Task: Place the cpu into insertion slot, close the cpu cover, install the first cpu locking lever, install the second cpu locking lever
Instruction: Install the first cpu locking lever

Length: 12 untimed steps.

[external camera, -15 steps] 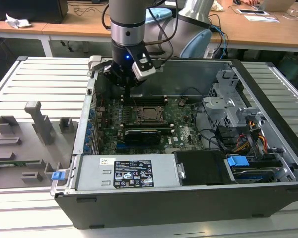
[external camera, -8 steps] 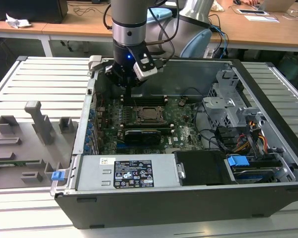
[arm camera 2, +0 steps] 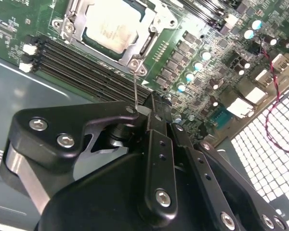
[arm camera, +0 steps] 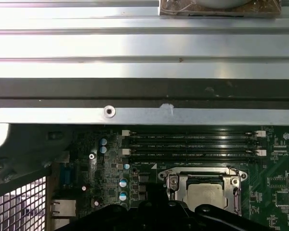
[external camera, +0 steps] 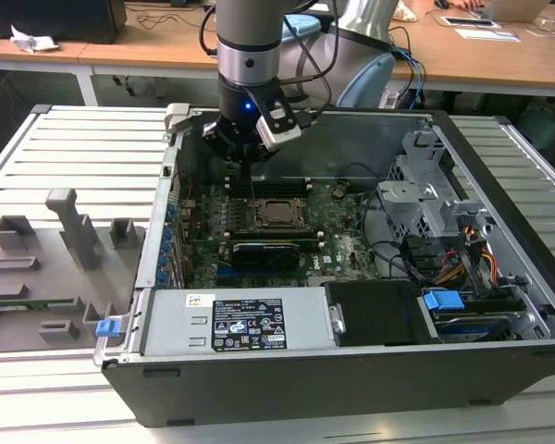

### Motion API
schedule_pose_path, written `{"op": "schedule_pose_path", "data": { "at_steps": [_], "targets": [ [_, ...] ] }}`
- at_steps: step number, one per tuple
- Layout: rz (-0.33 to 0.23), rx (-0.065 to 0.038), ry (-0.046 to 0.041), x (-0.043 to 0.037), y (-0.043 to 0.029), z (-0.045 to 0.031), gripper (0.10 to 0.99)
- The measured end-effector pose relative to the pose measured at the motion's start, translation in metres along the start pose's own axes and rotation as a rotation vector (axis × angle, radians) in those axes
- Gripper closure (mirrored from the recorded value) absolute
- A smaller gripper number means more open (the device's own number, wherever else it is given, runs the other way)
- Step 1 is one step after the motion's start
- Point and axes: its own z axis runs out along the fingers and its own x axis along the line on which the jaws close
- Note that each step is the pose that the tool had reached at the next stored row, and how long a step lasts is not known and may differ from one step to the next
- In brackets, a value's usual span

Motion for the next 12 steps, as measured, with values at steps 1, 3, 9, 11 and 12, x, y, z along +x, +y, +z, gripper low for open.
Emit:
{"op": "schedule_pose_path", "data": {
  "at_steps": [1,3,9,11,12],
  "targets": [
    [0.000,0.000,0.0000,-0.0013,0.0000,0.0000,0.980],
    [0.000,0.000,0.0000,-0.0029,0.0000,0.0000,0.980],
    [0.000,0.000,-0.0001,-0.0045,-0.0003,0.0001,0.980],
    [0.000,0.000,0.0000,-0.0043,-0.0013,0.0000,0.980],
    [0.000,0.000,0.0000,-0.0040,-0.0019,0.0000,0.980]
  ]
}}
